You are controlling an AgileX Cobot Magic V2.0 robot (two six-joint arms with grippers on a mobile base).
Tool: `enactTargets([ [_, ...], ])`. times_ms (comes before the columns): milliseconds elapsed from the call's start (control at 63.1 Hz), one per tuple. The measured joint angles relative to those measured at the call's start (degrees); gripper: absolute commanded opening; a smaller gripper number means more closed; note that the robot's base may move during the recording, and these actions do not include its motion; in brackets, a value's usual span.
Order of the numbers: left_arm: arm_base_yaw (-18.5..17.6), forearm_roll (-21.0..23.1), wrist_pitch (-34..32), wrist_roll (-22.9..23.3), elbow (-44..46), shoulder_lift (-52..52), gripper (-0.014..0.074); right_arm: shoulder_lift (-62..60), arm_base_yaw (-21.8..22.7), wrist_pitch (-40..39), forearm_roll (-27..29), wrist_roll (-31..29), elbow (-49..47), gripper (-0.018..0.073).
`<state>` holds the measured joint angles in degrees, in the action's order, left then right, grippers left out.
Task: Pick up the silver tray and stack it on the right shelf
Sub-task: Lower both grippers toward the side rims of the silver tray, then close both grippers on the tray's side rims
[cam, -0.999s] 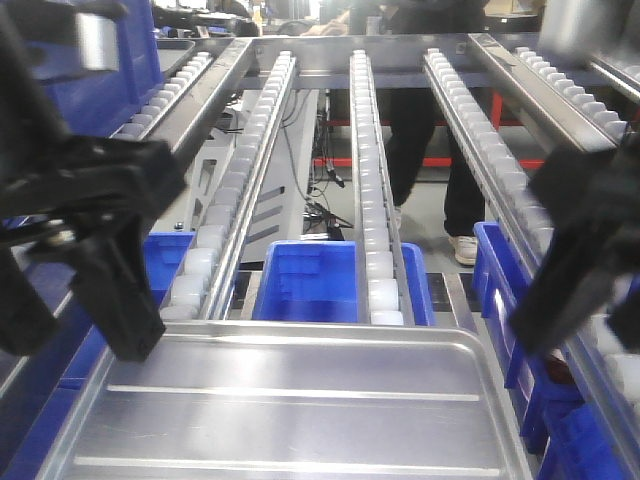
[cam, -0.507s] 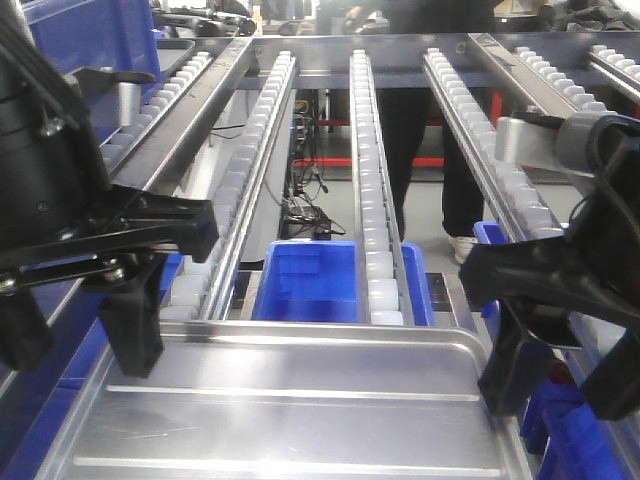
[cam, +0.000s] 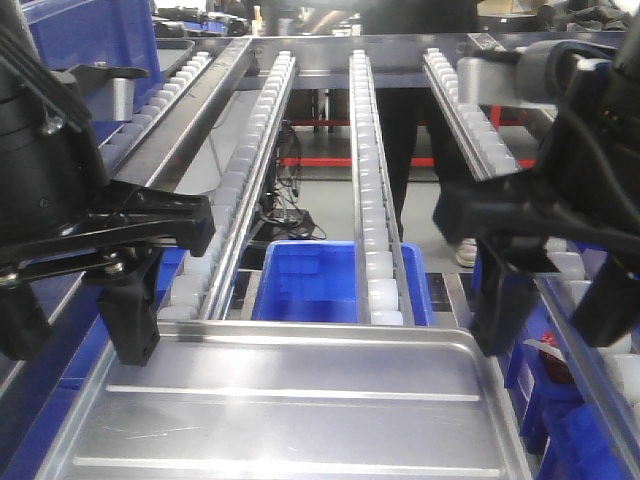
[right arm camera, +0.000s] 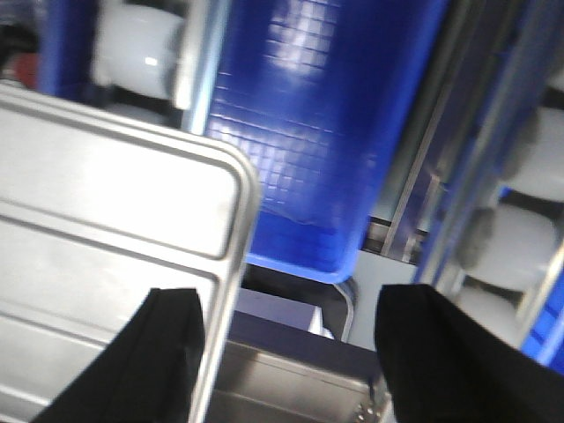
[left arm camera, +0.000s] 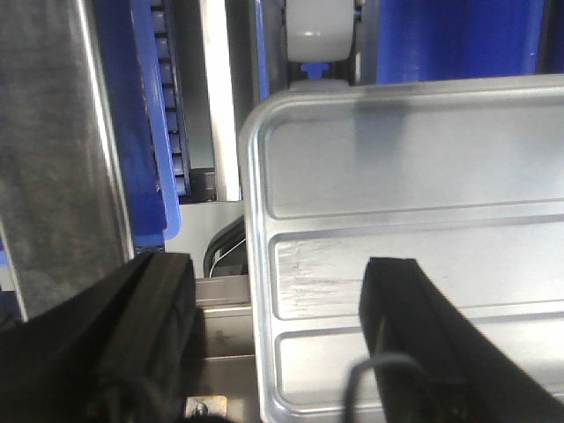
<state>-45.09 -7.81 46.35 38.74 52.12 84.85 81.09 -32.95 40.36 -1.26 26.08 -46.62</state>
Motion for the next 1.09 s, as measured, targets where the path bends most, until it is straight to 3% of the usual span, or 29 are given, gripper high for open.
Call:
enactTargets([
  [143,0.0,-0.1,0.0,0.0,0.0,0.0,0.0316,0.3,-3.0,-0.6,-2.7,7.1,0.0,0.0521],
  [301,0.0,-0.1,0.0,0.0,0.0,0.0,0.0316,0.8,-3.8,-2.6,-3.1,10.6,0.0,0.0521],
  [729,0.0,-0.6,-1.1,1.3,0.0,0.3,0.0316,6.4,-3.8,-2.9,-3.4,11.3,0.0,0.0519],
  [1094,0.0,-1.3,-2.7,1.3,0.1,6.7,0.0316,8.4,-3.8,-4.3,-3.4,11.3,-0.2,0.0519],
])
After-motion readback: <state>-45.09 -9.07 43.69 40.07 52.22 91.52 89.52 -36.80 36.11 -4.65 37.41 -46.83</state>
